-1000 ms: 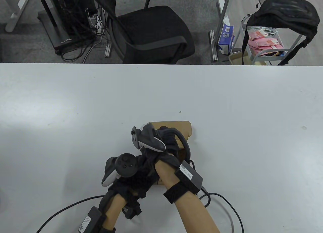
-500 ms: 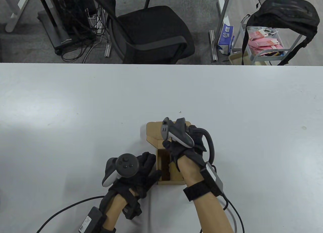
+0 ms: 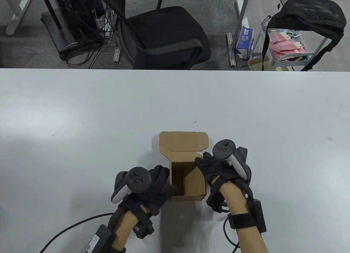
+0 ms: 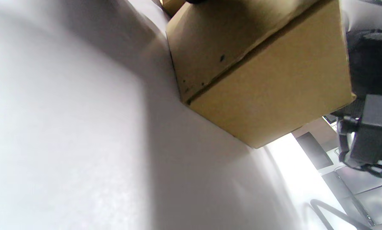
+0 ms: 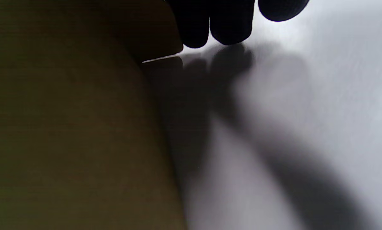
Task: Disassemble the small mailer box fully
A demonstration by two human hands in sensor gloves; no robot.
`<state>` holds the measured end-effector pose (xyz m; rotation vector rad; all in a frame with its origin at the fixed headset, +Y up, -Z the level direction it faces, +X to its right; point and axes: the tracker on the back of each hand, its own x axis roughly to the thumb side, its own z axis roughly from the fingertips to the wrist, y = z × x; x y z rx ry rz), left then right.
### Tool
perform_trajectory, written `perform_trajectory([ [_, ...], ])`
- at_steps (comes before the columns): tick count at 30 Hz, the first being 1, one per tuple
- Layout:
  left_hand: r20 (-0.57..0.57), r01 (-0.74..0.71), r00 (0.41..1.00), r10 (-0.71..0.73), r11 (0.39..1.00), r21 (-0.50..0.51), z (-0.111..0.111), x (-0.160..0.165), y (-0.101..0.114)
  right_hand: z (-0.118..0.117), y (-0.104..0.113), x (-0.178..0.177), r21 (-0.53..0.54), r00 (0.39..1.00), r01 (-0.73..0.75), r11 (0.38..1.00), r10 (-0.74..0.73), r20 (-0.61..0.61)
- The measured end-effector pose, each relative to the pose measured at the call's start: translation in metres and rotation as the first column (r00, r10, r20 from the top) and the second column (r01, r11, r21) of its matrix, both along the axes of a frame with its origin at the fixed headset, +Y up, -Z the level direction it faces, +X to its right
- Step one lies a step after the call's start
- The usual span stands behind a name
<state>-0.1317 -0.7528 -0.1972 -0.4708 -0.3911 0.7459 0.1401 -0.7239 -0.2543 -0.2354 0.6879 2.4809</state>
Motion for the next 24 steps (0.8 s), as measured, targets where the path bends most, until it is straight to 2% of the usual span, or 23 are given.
perform_trajectory([
  [2, 0.000, 0.001, 1.000, -0.001, 1.000, 0.002, 0.000, 0.000, 0.000, 0.001, 0.000, 0.002, 0.027, 1.000, 0.014, 1.000, -0.014, 0.010],
  [6, -0.002, -0.003, 1.000, 0.003, 1.000, 0.002, 0.000, 0.000, 0.000, 0.015, 0.019, 0.005, 0.267, 0.996, -0.037, 0.963, 0.013, 0.089],
  [8, -0.001, 0.000, 1.000, 0.000, 1.000, 0.002, 0.000, 0.000, 0.000, 0.031, 0.026, 0.005, 0.317, 0.987, -0.066, 0.946, 0.014, 0.162],
  [12, -0.002, 0.000, 1.000, 0.000, 1.000, 0.002, 0.000, 0.000, 0.000, 0.056, 0.023, 0.003, 0.260, 0.983, -0.049, 0.964, 0.000, 0.186],
  [16, -0.002, 0.001, 1.000, -0.001, 1.000, 0.003, 0.000, 0.000, 0.000, 0.060, 0.011, -0.007, 0.212, 0.997, 0.024, 0.977, -0.040, 0.072],
  [19, -0.005, 0.000, 1.000, 0.000, 1.000, 0.004, 0.000, 0.000, 0.000, 0.060, 0.005, -0.008, 0.256, 0.993, 0.051, 0.965, -0.077, 0.092],
  [24, -0.003, 0.005, 1.000, -0.005, 1.000, 0.003, 0.000, 0.001, 0.000, 0.062, -0.002, -0.004, 0.251, 0.989, 0.098, 0.963, -0.122, 0.084],
])
